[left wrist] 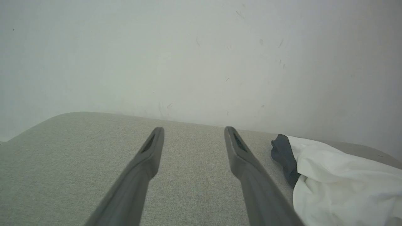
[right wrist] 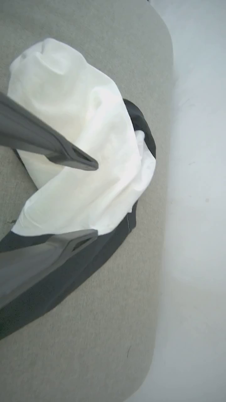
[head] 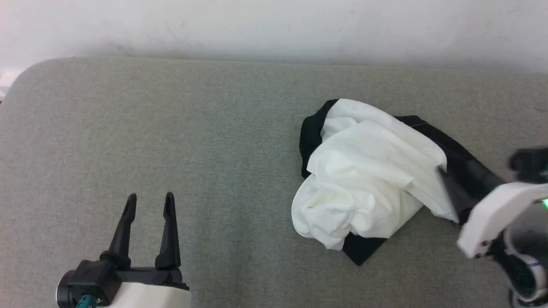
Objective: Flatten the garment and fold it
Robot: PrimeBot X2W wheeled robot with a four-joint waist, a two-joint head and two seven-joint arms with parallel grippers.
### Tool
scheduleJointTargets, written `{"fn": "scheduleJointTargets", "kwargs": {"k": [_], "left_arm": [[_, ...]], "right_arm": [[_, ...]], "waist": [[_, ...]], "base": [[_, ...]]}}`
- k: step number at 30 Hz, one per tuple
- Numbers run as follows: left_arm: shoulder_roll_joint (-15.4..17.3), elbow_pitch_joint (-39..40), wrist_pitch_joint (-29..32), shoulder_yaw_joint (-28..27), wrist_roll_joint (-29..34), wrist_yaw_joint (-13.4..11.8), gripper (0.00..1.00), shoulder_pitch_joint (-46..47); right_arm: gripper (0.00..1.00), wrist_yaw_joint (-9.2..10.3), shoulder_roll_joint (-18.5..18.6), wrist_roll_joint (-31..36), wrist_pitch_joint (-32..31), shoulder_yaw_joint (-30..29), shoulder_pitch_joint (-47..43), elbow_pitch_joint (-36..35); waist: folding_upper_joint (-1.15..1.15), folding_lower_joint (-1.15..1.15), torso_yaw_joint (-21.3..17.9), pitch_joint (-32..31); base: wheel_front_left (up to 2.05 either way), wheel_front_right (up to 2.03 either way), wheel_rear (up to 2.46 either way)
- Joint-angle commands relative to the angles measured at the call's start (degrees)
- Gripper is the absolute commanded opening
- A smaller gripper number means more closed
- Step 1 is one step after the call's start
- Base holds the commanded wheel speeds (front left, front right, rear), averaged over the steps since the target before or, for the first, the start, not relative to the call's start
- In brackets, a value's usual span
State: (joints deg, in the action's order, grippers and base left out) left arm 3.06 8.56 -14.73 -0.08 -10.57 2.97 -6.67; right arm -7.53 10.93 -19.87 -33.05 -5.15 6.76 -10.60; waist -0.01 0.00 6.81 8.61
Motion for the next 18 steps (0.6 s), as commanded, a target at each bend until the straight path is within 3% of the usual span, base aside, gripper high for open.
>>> {"fn": "scheduleJointTargets", "kwargs": {"k": [1,9,14,15,16,18], "left_arm": [[0.0,0.0,-0.3,0.1,-0.1,0.0,1.00,0.5],[-0.1,-1.0,-0.3,1.0,-1.2,0.1,1.00,1.5],[-0.1,-2.0,-0.3,1.6,-1.7,0.4,1.00,2.2],[-0.1,-2.3,-0.3,1.7,-1.7,0.4,1.00,2.2],[-0.1,-2.5,-0.3,1.9,-1.7,0.4,1.00,2.3],[-0.1,-2.8,-0.3,2.0,-1.6,0.2,1.00,2.2]], "right_arm": [[1.00,0.04,0.3,-0.7,-1.1,1.3,0.4,-0.2],[1.00,0.04,3.3,-4.4,-11.6,14.5,0.7,3.6],[1.00,0.04,4.4,-2.7,-12.9,19.5,1.7,9.6],[0.88,0.04,4.6,-2.1,-12.7,20.3,2.0,10.8],[0.45,0.04,4.7,-1.6,-12.2,21.0,2.3,11.6],[0.00,0.04,4.2,-1.1,-10.3,20.8,3.0,12.3]], "waist": [[0.01,0.00,0.7,0.2],[0.01,0.00,4.6,1.7],[0.01,0.00,6.8,1.7],[0.01,0.00,7.1,1.5],[0.01,0.00,7.3,1.2],[0.01,0.00,7.5,0.6]], "base": [[0.00,0.00,0.00],[0.00,0.00,0.00],[0.00,0.00,0.00],[0.00,0.00,0.00],[0.00,0.00,0.00],[0.00,0.00,0.00]]}}
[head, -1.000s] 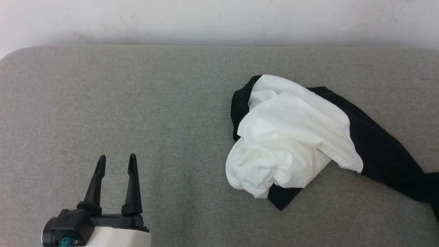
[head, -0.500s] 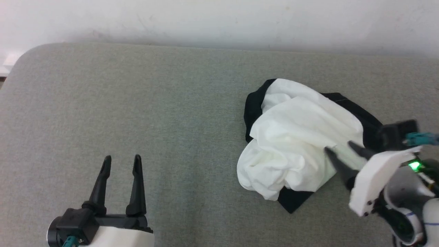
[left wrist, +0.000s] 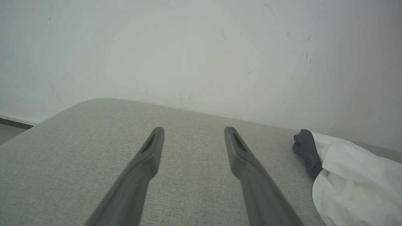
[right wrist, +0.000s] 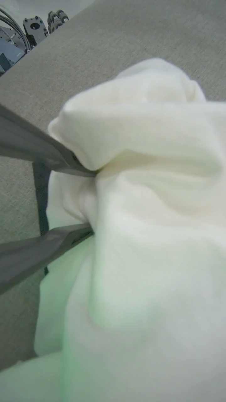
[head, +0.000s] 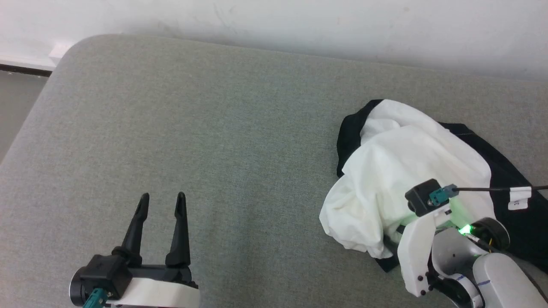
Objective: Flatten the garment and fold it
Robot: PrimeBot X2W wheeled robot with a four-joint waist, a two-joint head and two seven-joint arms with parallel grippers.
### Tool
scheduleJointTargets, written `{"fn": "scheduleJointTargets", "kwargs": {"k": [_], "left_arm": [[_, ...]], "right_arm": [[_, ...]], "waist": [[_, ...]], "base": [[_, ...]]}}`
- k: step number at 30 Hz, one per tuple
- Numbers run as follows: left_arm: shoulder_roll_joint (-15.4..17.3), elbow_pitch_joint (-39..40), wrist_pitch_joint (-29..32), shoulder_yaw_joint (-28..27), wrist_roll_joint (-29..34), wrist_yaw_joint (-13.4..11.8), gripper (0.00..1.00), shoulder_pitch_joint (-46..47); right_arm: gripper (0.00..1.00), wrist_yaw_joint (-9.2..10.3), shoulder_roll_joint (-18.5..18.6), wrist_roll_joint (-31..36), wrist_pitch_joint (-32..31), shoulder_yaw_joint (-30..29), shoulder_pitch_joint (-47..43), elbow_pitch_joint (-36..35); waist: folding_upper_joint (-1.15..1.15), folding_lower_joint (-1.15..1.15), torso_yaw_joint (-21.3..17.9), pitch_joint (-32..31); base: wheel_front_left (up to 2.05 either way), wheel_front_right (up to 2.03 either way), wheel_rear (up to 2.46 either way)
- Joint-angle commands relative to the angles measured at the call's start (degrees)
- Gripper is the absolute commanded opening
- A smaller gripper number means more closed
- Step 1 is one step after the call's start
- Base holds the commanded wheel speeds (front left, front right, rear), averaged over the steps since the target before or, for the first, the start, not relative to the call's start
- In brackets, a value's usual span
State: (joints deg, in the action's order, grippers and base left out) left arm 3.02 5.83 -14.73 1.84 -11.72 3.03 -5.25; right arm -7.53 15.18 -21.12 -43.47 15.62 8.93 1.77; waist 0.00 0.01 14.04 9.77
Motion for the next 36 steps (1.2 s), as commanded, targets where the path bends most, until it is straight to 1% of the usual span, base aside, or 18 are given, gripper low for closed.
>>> {"fn": "scheduleJointTargets", "kwargs": {"k": [1,4,6,11,13,17,20,22,23,26,27,28,29,33,36], "left_arm": [[-0.1,-0.2,-0.3,0.0,-0.5,0.0,1.00,0.6],[-0.1,-0.2,-0.3,0.0,-0.5,-0.2,1.00,-0.1],[-0.1,-0.3,-0.3,0.0,-0.5,0.0,1.00,-0.4],[-0.1,-0.4,-0.3,0.4,-0.3,0.1,1.00,-0.8],[-0.1,-0.3,-0.3,0.5,-0.2,0.0,1.00,-0.9],[-0.1,0.1,-0.3,0.4,-0.3,-0.1,1.00,-1.2],[-0.1,0.1,-0.3,0.2,-0.4,-0.1,1.00,-1.5],[-0.1,0.0,-0.3,0.0,-0.6,-0.1,1.00,-1.6],[-0.1,0.0,-0.3,-0.1,-0.6,-0.1,1.00,-1.6],[-0.1,-0.4,-0.3,-0.2,-0.6,0.1,1.00,-1.4],[-0.1,-0.5,-0.3,-0.3,-0.5,0.2,1.00,-1.2],[-0.1,-0.5,-0.3,-0.4,-0.4,0.2,1.00,-1.0],[-0.1,-0.6,-0.3,-0.6,-0.3,0.3,1.00,-0.8],[0.0,-0.5,-0.3,-1.3,0.1,0.3,1.00,-0.8],[0.0,-0.1,-0.3,-1.4,0.3,0.3,1.00,-1.0]], "right_arm": [[0.00,0.04,-0.2,0.2,0.8,-0.1,1.1,-0.1],[0.00,0.04,0.0,0.3,2.9,-1.4,2.3,-1.6],[0.00,0.04,0.2,0.3,4.2,-3.4,2.7,-3.3],[0.00,0.04,0.2,1.2,6.2,-12.4,1.2,-8.5],[0.00,0.04,-0.7,1.4,5.2,-16.8,-2.3,-11.4],[0.00,0.04,-2.8,1.8,1.0,-26.6,-13.3,-17.2],[0.00,0.04,-3.7,3.8,-0.8,-33.1,-22.5,-19.0],[0.00,0.04,-4.8,5.2,-1.1,-35.3,-27.5,-18.7],[0.00,0.04,-5.9,5.5,-1.0,-35.8,-29.1,-18.4],[0.00,0.04,-8.2,6.5,1.5,-34.9,-31.1,-16.0],[0.13,0.04,-8.8,6.5,3.2,-34.5,-30.5,-15.1],[0.40,0.04,-9.1,7.0,5.0,-33.9,-29.8,-14.3],[1.00,0.04,-9.4,7.5,6.9,-33.1,-28.8,-13.8],[1.00,0.04,-10.7,7.5,17.0,-30.6,-22.7,-13.9],[1.00,0.04,-11.3,7.9,24.4,-29.8,-18.9,-16.0]], "waist": [[0.00,-0.01,0.1,-0.9],[0.00,-0.01,-0.9,-2.0],[0.00,-0.01,-1.8,-2.6],[0.00,-0.01,-4.4,-3.9],[0.00,-0.01,-5.2,-4.1],[0.00,-0.01,-6.2,-3.4],[0.00,-0.01,-6.5,-2.6],[0.00,-0.01,-6.7,-1.9],[0.00,-0.01,-6.8,-1.6],[0.00,-0.01,-7.0,-1.1],[0.00,-0.01,-7.0,-1.1],[0.00,-0.01,-7.1,-1.1],[0.00,-0.01,-7.3,-1.2],[0.00,-0.01,-8.3,-1.6],[0.00,-0.01,-9.3,-1.8]], "base": [[0.00,0.00,0.00],[0.00,0.00,0.00],[0.00,0.00,0.00],[0.00,0.00,0.00],[0.00,0.00,0.00],[0.00,0.00,0.00],[0.00,0.00,0.00],[0.00,0.00,0.00],[0.00,0.00,0.00],[0.00,0.00,0.00],[0.00,0.00,0.00],[0.00,0.00,0.00],[0.00,0.00,0.00],[0.00,0.00,0.00],[0.00,0.00,0.00]]}}
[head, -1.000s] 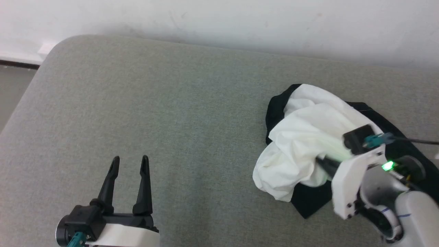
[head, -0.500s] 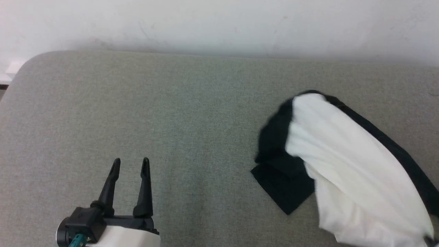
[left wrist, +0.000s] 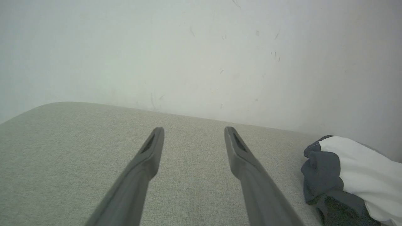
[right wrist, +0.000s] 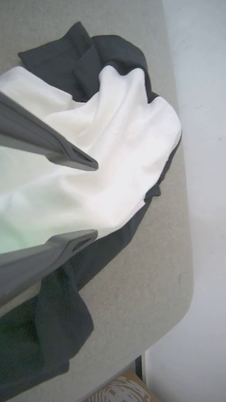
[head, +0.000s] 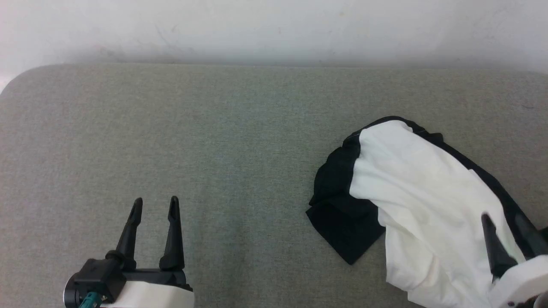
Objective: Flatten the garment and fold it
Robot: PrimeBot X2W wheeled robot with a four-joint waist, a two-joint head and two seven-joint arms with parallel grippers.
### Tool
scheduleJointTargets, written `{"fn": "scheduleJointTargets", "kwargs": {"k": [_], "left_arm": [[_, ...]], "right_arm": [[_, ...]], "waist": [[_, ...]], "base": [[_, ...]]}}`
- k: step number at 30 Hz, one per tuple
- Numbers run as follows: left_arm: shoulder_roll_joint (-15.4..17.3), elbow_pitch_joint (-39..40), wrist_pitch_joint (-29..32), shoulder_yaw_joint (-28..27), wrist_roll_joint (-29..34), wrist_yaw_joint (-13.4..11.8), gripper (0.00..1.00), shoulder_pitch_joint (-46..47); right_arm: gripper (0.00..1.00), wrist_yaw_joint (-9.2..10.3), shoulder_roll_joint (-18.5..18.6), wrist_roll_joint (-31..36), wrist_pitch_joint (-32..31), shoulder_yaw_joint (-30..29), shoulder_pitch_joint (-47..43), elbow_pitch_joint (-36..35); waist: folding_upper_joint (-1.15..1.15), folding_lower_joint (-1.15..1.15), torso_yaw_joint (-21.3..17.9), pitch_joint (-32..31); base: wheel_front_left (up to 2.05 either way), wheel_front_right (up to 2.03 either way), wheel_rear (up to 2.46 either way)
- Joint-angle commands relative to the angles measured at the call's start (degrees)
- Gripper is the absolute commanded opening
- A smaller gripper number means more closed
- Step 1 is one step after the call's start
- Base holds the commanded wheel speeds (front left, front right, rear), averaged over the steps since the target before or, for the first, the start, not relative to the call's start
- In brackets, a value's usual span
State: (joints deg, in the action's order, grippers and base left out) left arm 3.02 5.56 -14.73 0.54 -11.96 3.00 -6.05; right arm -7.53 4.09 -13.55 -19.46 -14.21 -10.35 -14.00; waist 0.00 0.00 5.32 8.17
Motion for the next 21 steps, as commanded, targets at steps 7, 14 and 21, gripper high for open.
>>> {"fn": "scheduleJointTargets", "kwargs": {"k": [7,14,21], "left_arm": [[0.0,2.5,-0.3,-0.4,0.5,0.2,1.00,-0.3],[-0.1,5.2,-0.3,-0.4,2.0,-0.4,1.00,-1.9],[1.3,5.4,5.1,4.3,4.7,1.0,1.00,2.9]], "right_arm": [[1.00,0.04,-1.1,4.5,16.7,0.4,4.0,-6.0],[1.00,0.04,-1.2,2.6,32.4,-0.3,1.0,0.0],[1.00,0.04,-1.2,2.7,34.1,-0.8,2.8,2.0]], "waist": [[0.00,0.00,-1.8,-0.1],[0.00,0.00,-2.4,0.5],[0.00,0.00,-2.7,2.3]], "base": [[0.00,0.00,0.00],[0.00,0.00,0.00],[0.00,0.00,0.00]]}}
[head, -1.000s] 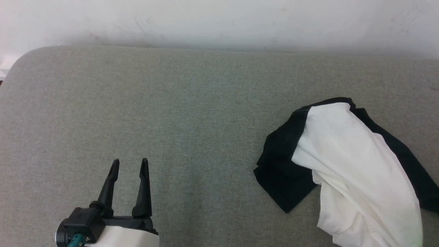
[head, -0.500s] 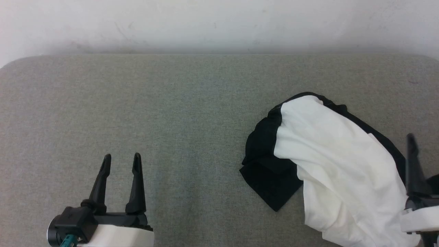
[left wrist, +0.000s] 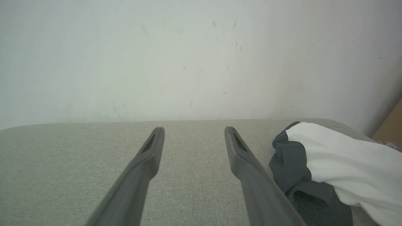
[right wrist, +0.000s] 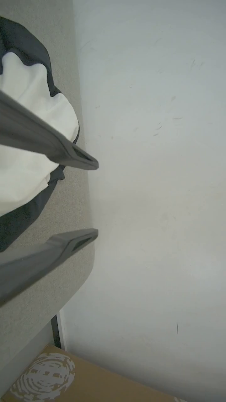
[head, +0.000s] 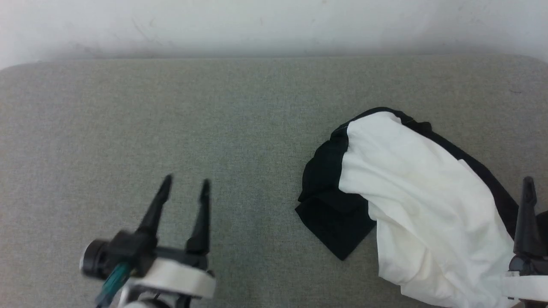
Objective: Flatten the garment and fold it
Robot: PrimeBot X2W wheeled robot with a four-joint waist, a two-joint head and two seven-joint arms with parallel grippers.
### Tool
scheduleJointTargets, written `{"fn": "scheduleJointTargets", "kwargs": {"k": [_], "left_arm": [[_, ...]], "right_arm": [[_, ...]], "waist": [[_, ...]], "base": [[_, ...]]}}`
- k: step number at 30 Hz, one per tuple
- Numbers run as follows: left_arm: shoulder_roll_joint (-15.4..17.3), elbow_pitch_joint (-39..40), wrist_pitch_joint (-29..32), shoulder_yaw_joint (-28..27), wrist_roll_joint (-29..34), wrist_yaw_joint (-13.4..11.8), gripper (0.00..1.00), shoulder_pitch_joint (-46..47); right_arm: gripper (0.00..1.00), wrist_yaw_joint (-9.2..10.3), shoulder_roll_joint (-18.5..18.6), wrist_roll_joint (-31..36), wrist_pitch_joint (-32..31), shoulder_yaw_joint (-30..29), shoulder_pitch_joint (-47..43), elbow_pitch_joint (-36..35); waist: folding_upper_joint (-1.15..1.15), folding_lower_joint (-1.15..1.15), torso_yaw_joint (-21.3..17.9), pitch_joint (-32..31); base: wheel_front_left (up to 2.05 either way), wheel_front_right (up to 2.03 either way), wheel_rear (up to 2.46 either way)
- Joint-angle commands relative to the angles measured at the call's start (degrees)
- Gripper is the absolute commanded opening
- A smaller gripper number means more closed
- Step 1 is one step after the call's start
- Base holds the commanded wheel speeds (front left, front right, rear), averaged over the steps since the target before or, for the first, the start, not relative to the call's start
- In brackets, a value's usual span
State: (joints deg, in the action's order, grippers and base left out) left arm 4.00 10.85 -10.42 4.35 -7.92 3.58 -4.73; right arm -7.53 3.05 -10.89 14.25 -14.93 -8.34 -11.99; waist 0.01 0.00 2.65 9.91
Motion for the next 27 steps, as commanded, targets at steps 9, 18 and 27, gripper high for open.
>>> {"fn": "scheduleJointTargets", "kwargs": {"k": [9,18,27], "left_arm": [[0.9,-4.2,23.8,14.4,-0.1,3.4,1.00,13.6],[2.3,-11.1,36.5,26.3,-4.0,3.9,1.00,19.8],[1.4,-20.5,35.3,26.9,-4.1,3.1,1.00,22.6]], "right_arm": [[1.00,0.04,-0.2,-0.4,0.7,-2.2,3.1,-0.4],[1.00,0.04,-0.2,-0.9,0.7,-0.8,5.5,0.0],[1.00,0.04,-0.2,-1.3,0.7,-0.3,6.7,0.5]], "waist": [[-0.01,0.00,0.2,4.6],[-0.01,0.00,-1.7,9.2],[-0.01,0.00,-3.9,11.6]], "base": [[0.00,0.00,0.00],[0.00,0.00,0.00],[0.00,0.00,0.00]]}}
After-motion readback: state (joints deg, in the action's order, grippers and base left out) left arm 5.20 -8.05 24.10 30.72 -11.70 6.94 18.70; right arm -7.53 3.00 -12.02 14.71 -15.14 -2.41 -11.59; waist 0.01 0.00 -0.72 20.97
